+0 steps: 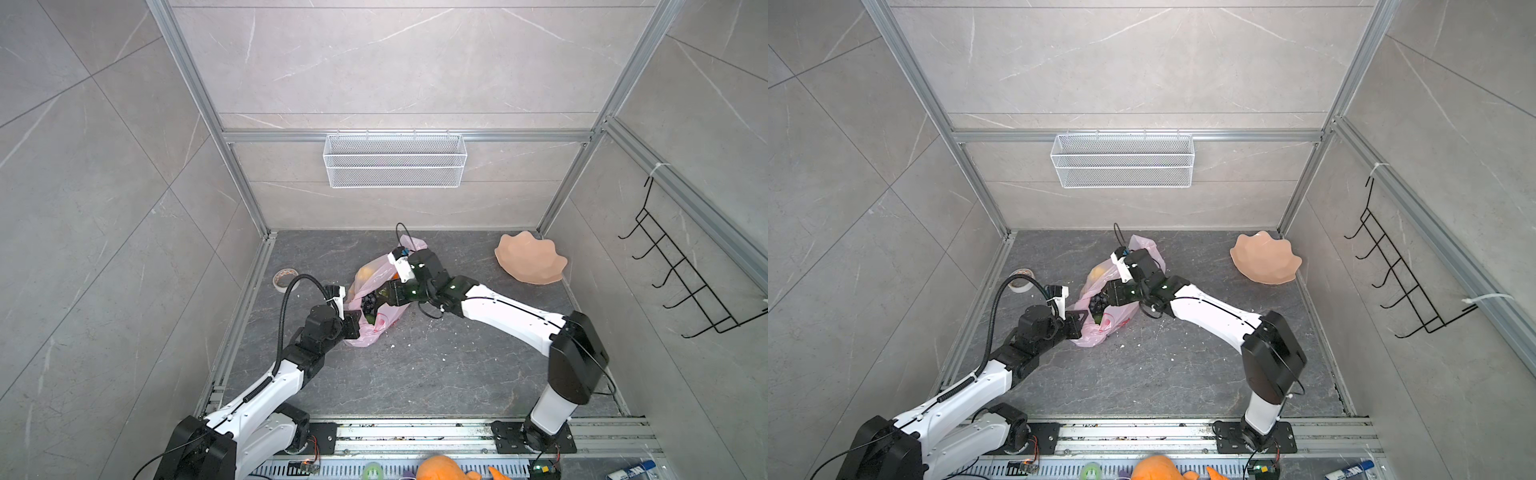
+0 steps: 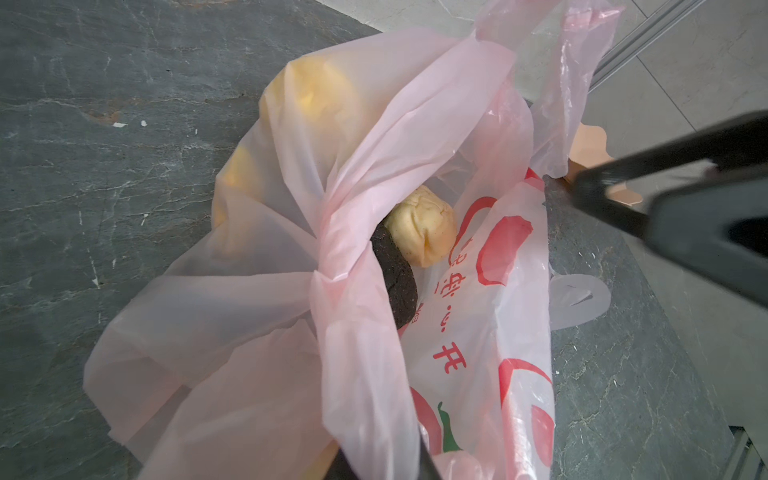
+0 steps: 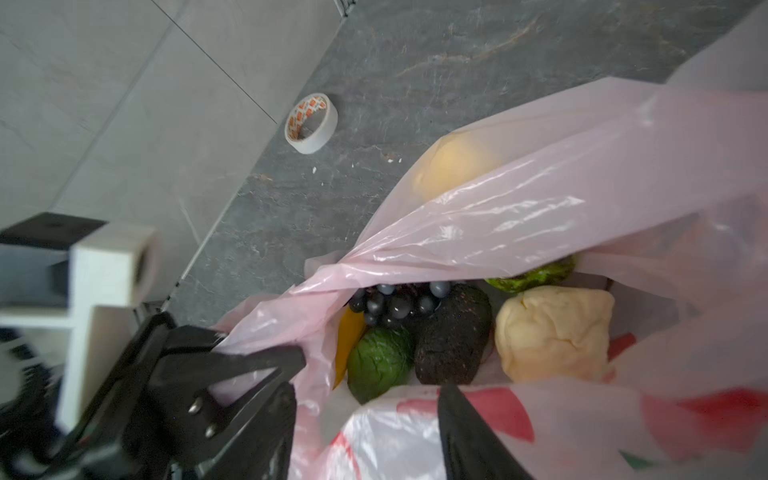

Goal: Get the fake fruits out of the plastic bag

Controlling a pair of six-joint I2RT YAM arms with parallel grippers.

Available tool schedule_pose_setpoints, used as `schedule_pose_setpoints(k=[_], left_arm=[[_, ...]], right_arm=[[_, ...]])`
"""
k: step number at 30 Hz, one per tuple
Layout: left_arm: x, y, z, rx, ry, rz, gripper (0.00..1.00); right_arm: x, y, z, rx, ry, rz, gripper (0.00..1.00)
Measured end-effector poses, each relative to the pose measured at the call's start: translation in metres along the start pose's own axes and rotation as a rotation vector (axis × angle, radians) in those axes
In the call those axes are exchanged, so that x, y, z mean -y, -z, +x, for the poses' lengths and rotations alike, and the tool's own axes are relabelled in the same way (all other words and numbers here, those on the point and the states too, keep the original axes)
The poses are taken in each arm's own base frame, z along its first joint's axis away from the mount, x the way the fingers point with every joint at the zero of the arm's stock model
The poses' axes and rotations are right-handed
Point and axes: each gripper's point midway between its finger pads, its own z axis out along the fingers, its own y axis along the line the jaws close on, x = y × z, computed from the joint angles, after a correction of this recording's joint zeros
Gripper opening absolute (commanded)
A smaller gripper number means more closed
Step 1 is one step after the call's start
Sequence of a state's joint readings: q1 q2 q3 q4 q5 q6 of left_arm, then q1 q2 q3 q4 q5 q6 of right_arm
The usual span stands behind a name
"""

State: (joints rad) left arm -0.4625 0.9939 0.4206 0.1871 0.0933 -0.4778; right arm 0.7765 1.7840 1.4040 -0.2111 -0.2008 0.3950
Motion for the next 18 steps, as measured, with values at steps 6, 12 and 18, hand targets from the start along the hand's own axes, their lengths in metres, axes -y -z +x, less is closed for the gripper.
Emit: schedule_pose_setpoints(k=[6,12,18], left_arm=[[-0.003,0.006,-0.004,0.027,-0.014,-0.037,0.0],[-0.01,0.011,-0.01,0.06,-0.01,-0.083,0.0],[-0.013,0.007,-0.005,0.04,-0.006,-0.096,0.01]], right_arm=[[0.043,-0.035,0.05,-0.149,0.017,0.151,0.54],[0.073,-0.022,0.108,-0.258,0.014,0.238,0.51],[0.085,-0.014,0.141,-0.318,-0.002,0.264,0.51]])
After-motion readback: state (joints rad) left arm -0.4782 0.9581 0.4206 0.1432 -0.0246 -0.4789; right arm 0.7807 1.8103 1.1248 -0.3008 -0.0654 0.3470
